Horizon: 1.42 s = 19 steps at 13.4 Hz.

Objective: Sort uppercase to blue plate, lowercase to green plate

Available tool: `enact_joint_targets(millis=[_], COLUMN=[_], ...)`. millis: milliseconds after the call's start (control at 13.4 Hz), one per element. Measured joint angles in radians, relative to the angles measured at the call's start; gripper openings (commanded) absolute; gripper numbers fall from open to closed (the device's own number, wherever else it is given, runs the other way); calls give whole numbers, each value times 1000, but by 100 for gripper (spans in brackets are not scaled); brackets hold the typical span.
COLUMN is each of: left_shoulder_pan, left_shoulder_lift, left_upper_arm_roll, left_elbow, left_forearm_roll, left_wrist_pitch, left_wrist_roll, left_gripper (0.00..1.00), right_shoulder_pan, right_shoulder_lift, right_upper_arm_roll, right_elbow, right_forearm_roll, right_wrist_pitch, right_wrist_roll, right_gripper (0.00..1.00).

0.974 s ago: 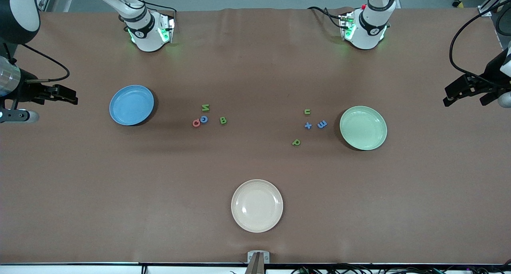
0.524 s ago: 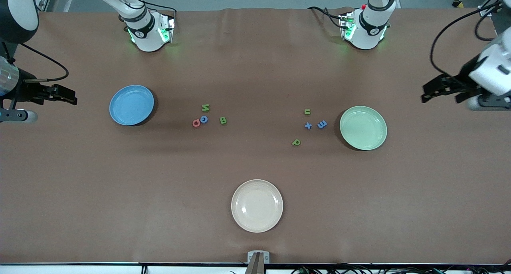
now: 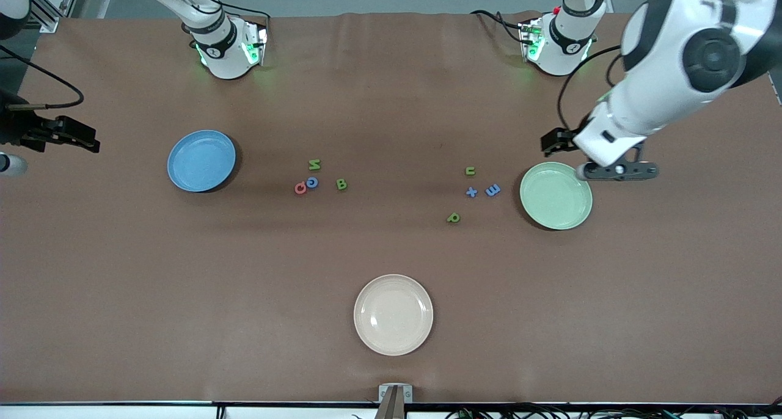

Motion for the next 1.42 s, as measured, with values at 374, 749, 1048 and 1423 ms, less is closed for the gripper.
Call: enact_joint_targets(millis=[374, 749, 1048, 1423], left_shoulder_pan=[-4, -75, -106, -107], left_shoulder_lift=[57, 211, 303, 312], left_upper_arm_roll=[-162, -188, -188, -188], left_elbow=[-132, -214, -246, -362], left_forearm_roll=[0, 70, 181, 187], left_wrist_pitch=[215, 479, 557, 718], left_wrist_roll=[-215, -373, -476, -505], left_gripper=[100, 100, 99, 95], right_shoulder_pan=[-14, -13, -13, -13], right_shoulder_lift=[-2, -86, -150, -155], right_upper_arm_roll=[-5, -1, 0, 0], right_elbow=[24, -90, -170, -179], right_forearm_roll=[50, 50, 50, 50], right_wrist_pitch=[-59, 35, 62, 76], right_wrist_roll=[0, -1, -1, -1], right_gripper=[100, 100, 100, 100])
